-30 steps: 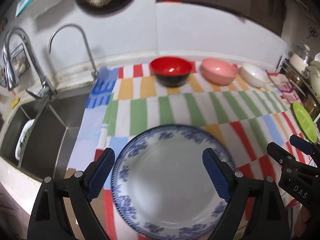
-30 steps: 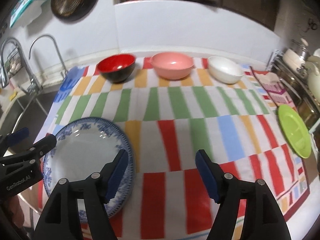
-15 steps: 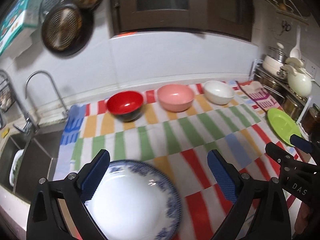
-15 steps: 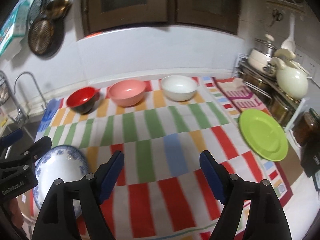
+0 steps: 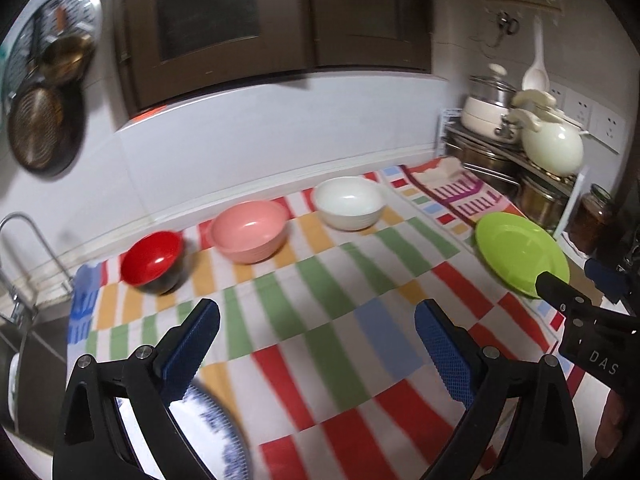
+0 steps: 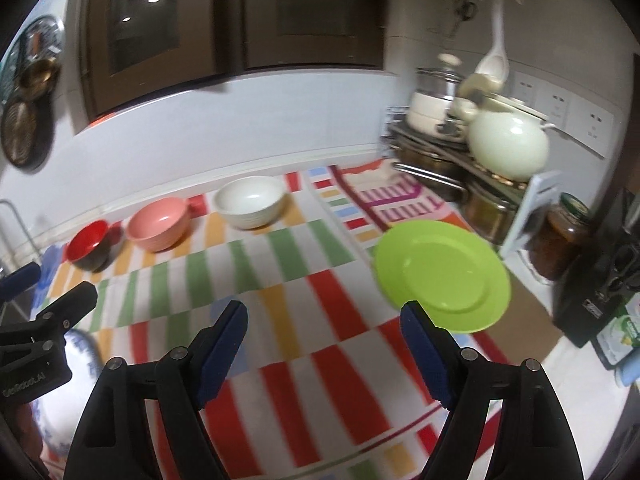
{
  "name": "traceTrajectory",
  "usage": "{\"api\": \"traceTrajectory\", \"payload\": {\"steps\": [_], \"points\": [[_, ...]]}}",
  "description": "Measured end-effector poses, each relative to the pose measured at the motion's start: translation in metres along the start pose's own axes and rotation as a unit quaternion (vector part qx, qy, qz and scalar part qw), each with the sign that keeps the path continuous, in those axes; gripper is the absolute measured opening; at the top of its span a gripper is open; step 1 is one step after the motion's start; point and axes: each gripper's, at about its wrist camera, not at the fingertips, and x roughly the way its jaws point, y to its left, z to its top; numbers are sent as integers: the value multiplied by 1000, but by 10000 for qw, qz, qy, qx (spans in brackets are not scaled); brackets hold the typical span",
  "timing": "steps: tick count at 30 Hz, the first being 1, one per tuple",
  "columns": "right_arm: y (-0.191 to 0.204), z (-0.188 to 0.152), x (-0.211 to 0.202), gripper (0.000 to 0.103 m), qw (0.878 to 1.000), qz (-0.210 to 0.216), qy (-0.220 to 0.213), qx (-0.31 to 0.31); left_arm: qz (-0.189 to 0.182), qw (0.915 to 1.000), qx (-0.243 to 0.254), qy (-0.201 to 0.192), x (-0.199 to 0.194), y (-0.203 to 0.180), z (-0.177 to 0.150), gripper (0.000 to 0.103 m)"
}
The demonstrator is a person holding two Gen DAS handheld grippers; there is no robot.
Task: Organize plates and bowls
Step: 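Withdraw both grippers from the stacked plates toward the green plate, then reach both open grippers to the rim of the lime-green plate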
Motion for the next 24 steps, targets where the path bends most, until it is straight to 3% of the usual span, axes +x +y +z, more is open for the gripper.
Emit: {"api": "traceTrajectory", "payload": {"steps": [13, 24], "points": [[-86, 10, 25, 79, 9983, -383, 95, 426, -408, 9984, 383, 104, 37, -83, 34, 100], [-139, 8, 50, 79, 9936, -773, 205, 799, -710, 9933, 778, 479, 84, -142, 48, 100]]}}
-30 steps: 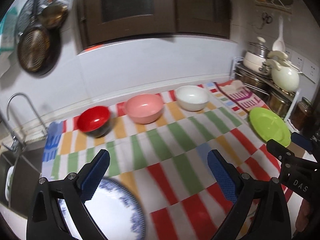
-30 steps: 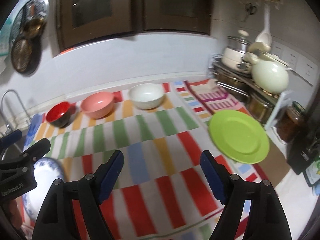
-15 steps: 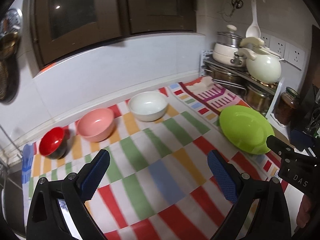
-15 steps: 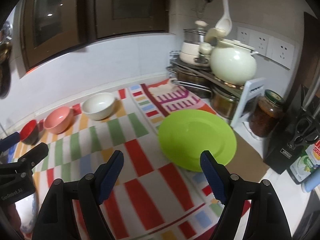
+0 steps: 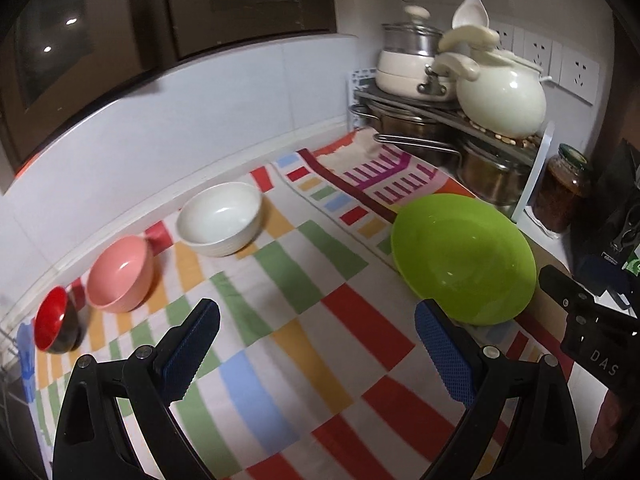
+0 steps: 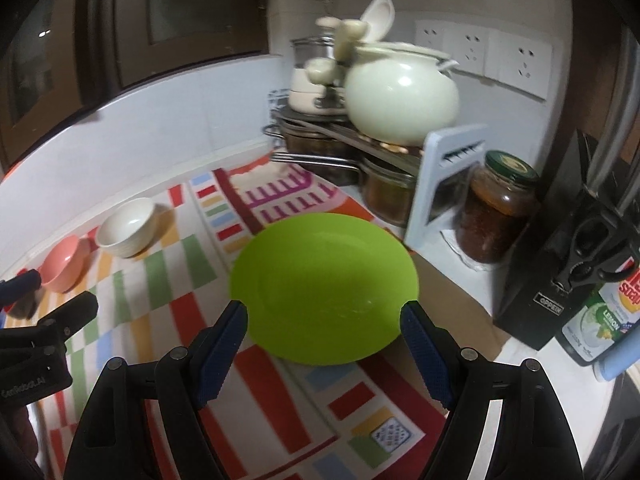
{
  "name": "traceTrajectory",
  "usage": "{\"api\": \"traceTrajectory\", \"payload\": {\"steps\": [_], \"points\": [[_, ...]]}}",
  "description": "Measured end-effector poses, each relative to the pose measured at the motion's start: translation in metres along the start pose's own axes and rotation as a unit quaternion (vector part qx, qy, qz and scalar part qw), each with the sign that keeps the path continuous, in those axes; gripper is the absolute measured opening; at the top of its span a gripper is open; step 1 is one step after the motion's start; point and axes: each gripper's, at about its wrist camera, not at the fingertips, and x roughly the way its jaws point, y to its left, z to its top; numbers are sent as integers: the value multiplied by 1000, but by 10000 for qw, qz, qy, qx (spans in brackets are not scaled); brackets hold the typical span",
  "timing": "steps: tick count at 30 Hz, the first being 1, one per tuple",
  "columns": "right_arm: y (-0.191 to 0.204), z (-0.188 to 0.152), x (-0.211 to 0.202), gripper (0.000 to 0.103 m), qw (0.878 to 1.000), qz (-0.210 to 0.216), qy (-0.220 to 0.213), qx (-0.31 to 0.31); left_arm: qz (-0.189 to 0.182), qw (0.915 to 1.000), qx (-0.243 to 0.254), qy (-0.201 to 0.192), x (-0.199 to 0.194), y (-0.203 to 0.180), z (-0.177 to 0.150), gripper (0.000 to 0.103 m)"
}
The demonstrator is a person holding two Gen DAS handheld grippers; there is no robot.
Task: Organize plates and bowls
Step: 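Reach both open grippers to the rim of the lime-green plate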
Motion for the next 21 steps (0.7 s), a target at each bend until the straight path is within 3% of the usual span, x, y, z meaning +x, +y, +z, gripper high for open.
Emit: {"api": "traceTrajectory", "payload": {"steps": [10, 21], "points": [[-43, 3, 48, 79, 9980, -241, 263, 521, -235, 9990, 277, 273, 53, -39, 22, 100], [-67, 10, 100, 79, 9958, -555, 420, 598, -423, 9964, 400, 618, 119, -65, 37, 97]]}}
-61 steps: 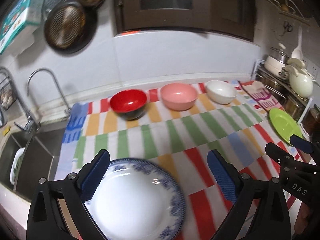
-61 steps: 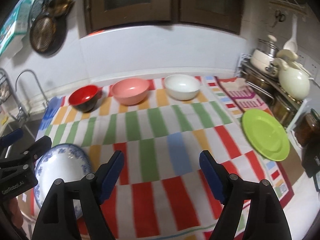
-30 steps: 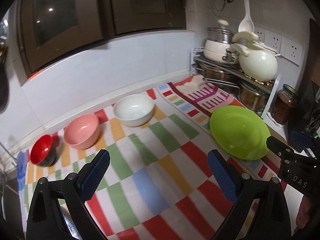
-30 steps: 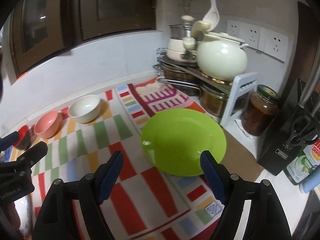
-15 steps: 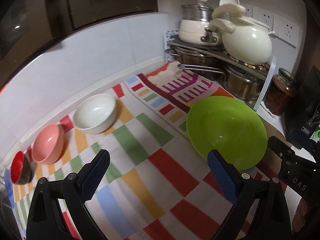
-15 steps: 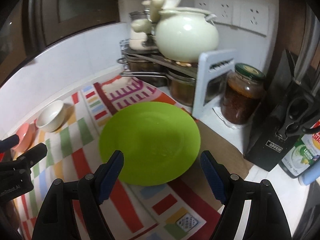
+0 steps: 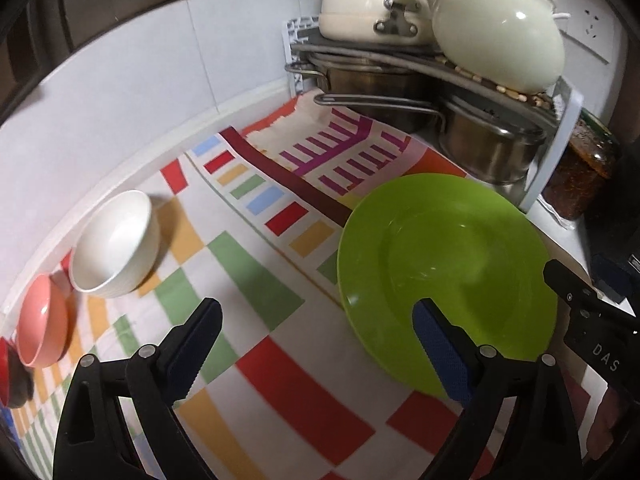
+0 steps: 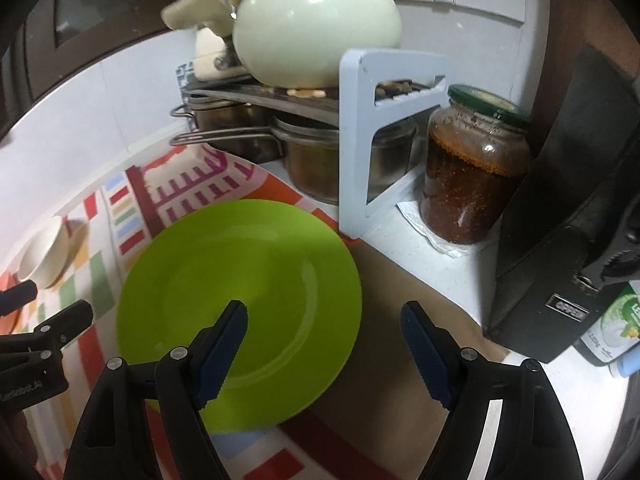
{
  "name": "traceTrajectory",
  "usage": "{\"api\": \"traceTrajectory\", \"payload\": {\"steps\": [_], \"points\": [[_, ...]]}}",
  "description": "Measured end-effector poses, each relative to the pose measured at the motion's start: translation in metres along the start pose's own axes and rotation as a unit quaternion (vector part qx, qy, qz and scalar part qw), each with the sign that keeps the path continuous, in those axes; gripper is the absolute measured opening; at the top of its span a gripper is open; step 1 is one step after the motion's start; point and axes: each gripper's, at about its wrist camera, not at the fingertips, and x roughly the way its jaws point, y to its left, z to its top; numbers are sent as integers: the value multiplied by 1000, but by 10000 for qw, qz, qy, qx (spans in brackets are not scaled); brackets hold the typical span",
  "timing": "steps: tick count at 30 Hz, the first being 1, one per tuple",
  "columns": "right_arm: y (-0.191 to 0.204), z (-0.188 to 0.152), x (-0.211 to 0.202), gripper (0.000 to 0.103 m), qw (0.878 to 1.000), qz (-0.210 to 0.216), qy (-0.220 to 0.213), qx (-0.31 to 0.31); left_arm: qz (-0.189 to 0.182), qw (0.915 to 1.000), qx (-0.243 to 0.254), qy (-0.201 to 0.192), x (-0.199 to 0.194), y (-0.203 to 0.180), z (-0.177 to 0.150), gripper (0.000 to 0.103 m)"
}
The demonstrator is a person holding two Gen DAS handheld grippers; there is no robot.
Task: Organize plates and bowls
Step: 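Reach both open grippers to the rim of the lime-green plate, then close both grippers on the lime-green plate rim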
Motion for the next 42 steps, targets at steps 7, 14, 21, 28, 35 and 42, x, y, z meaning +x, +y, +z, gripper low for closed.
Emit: {"api": "traceTrajectory", "payload": {"steps": [7, 14, 21, 28, 35, 42], "points": [[-5, 5, 32, 79, 9997, 51, 202, 97, -82, 9996, -35, 262, 30, -5, 9, 92], [-7, 7, 49, 78, 9996, -28, 282, 49, -180, 9990, -52, 401, 51, -11, 17, 86], [-11, 11, 64, 68, 9990, 9, 421, 136, -286, 9982, -101, 520, 65, -18, 23, 77], [-9, 12, 72, 59, 9987, 26, 496, 126, -390, 9974, -122, 591, 74, -19, 26, 69], [-11, 12, 74, 48, 9983, 89, 552, 158, -492, 9971, -90, 581, 76, -22, 30, 58], [-10, 14, 75, 42, 9982, 162, 560, 109, -654, 9962, 50, 581, 75, -26, 32, 46]]}}
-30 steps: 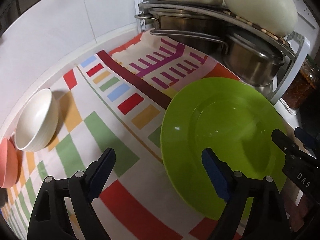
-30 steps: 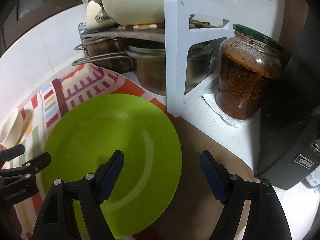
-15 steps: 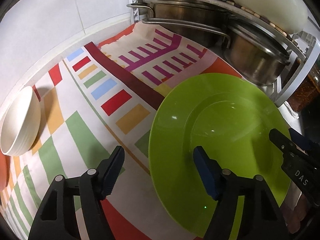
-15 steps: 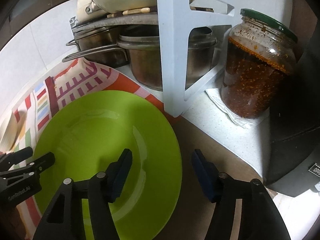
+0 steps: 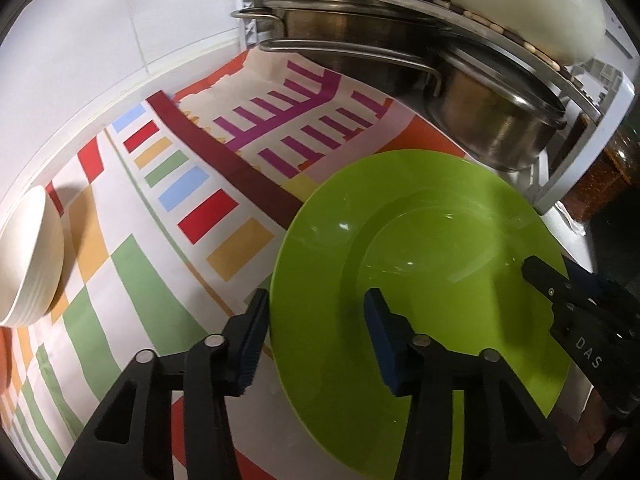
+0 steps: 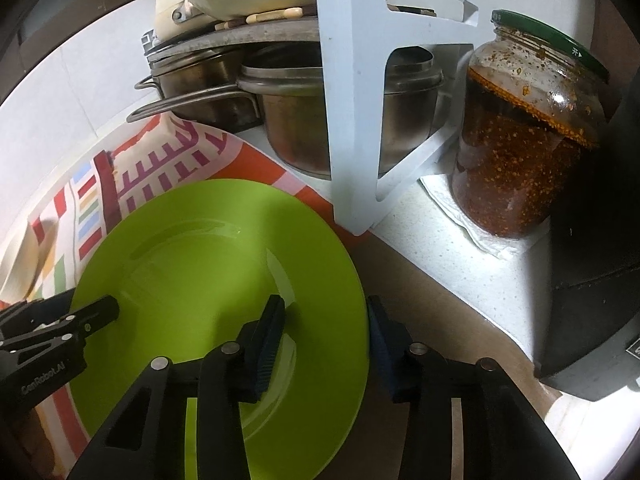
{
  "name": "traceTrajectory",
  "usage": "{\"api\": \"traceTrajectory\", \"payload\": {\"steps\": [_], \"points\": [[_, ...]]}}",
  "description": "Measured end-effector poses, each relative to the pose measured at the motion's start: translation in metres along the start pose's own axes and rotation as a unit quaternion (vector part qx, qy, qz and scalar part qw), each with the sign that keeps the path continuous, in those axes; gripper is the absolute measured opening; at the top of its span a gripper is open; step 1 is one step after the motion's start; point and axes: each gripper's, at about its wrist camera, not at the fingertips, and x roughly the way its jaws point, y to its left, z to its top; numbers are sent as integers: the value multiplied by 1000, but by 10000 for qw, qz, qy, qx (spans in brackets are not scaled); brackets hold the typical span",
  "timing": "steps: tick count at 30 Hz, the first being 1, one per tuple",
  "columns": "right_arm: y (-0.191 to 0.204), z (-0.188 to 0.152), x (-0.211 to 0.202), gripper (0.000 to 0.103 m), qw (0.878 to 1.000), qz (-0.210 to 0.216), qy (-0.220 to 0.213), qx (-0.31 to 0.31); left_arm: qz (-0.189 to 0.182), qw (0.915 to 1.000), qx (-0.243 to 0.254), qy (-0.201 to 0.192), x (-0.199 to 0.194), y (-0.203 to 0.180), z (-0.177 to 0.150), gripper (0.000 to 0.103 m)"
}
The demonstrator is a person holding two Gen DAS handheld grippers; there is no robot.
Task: Organize plates and bowls
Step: 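Close both grippers on the lime-green plate rim, then lift the green plate with both grippers and carry it over the stacked plates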
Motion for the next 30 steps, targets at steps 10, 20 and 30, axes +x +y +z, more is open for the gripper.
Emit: {"api": "traceTrajectory", "payload": {"steps": [10, 20, 30], "points": [[4, 0, -5, 41, 9998, -88, -55, -185, 142, 9999, 45, -46, -3, -1, -1, 41], [8, -6, -20, 41, 9997, -35, -92, -221, 173, 9997, -92, -158, -26, 9, -13, 39], [23, -10, -54, 41, 9987, 70, -296, -401, 253, 9986, -300, -343, -65, 26, -30, 39]]}}
